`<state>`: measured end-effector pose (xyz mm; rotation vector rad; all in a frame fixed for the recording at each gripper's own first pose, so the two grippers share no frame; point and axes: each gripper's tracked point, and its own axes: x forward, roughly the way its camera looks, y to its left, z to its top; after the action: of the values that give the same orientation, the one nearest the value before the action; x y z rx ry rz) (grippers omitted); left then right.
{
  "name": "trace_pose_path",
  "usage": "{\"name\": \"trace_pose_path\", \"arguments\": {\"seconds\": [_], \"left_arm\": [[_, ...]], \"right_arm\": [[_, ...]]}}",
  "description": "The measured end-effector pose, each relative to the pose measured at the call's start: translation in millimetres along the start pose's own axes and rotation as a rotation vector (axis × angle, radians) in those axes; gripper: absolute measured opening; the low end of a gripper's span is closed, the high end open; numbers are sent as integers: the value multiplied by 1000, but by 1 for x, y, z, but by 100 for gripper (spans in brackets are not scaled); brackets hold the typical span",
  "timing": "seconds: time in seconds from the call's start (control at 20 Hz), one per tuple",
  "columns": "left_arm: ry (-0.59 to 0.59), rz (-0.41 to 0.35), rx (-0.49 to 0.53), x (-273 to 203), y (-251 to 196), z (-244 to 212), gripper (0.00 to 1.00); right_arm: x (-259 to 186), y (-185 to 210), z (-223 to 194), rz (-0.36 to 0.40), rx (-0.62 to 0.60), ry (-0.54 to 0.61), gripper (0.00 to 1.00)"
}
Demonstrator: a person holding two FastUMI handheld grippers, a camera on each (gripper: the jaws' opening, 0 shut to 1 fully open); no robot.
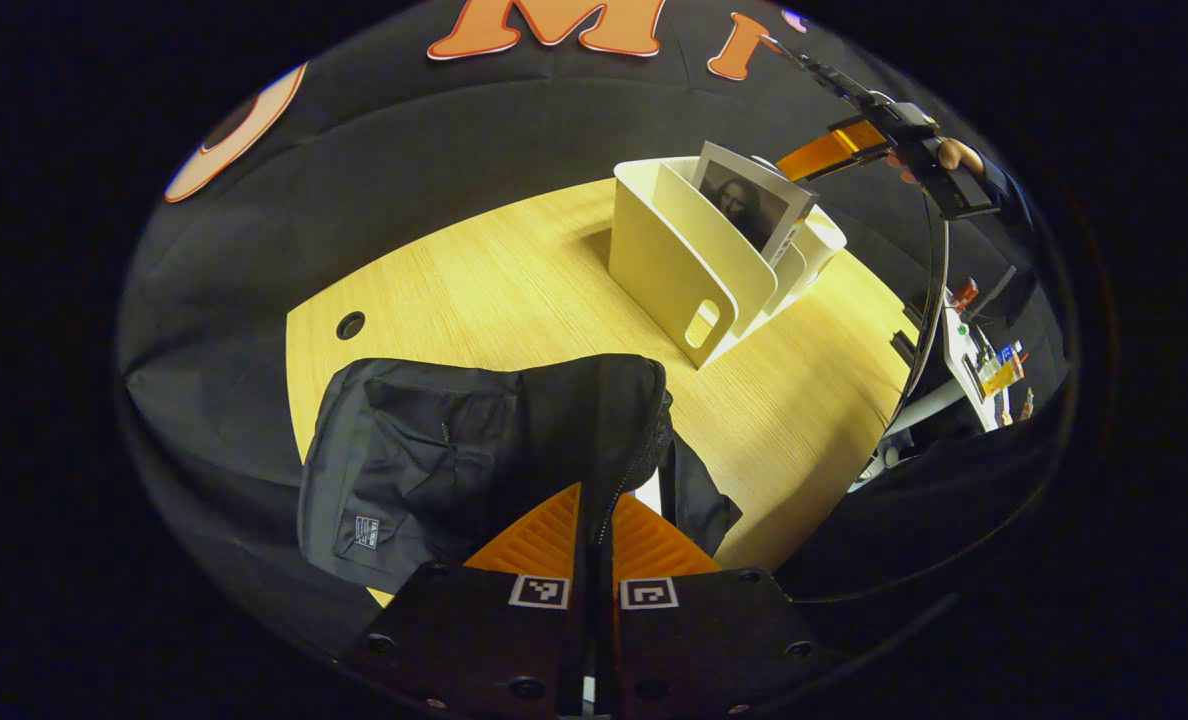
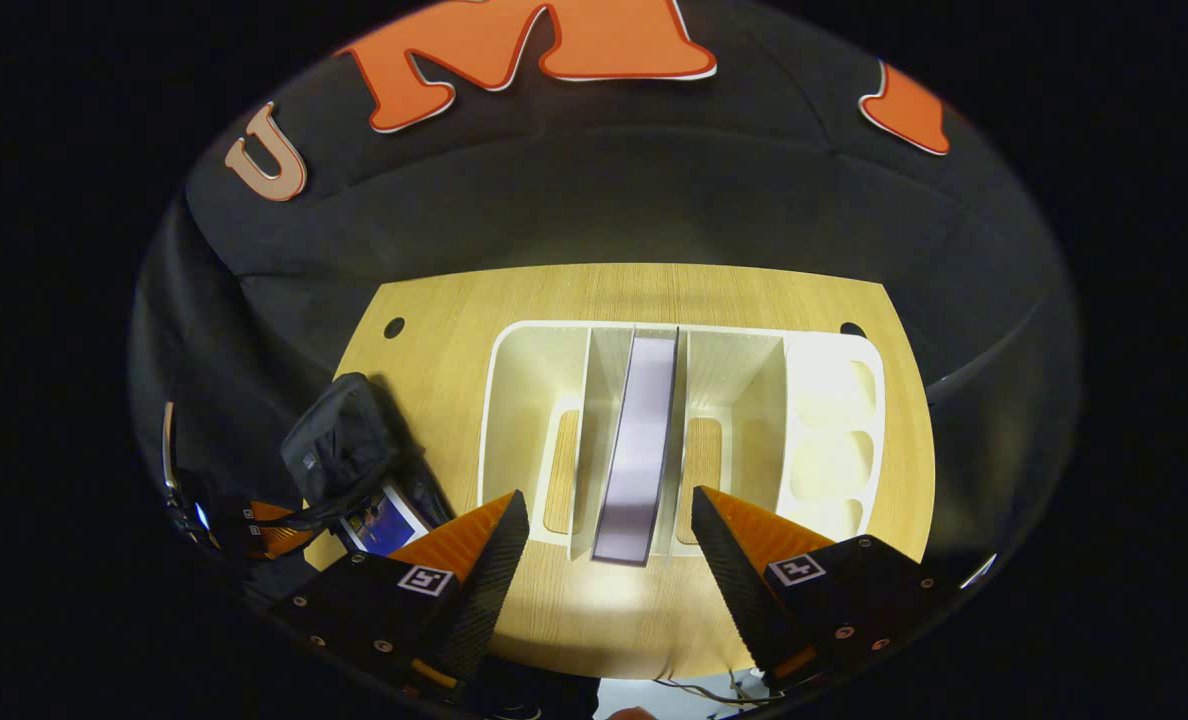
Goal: Open the schoolbag, grab two books from the bookshelf and put them into the schoolbag.
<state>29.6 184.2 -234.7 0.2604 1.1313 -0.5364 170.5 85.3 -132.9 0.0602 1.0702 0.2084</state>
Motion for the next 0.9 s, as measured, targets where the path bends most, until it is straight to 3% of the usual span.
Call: {"name": "trace_pose_path", "arguments": {"seconds": [0.45,0.55,0.6,0.75,0.9], "left_arm": [[5,38,-64,-2,-2,-5,5],[7,39,-75,-2,-2,-5,5],[8,39,-77,-1,-2,-4,5],[8,39,-74,-1,-2,-5,5],[12,38,-72,0,-2,-4,5]], "right_arm": [[51,-16,25,-11,45,125,96],[59,-17,28,-23,55,139,90],[61,-20,27,-43,58,150,73],[71,-16,20,-58,38,177,70],[78,-22,12,-108,25,210,45]]}}
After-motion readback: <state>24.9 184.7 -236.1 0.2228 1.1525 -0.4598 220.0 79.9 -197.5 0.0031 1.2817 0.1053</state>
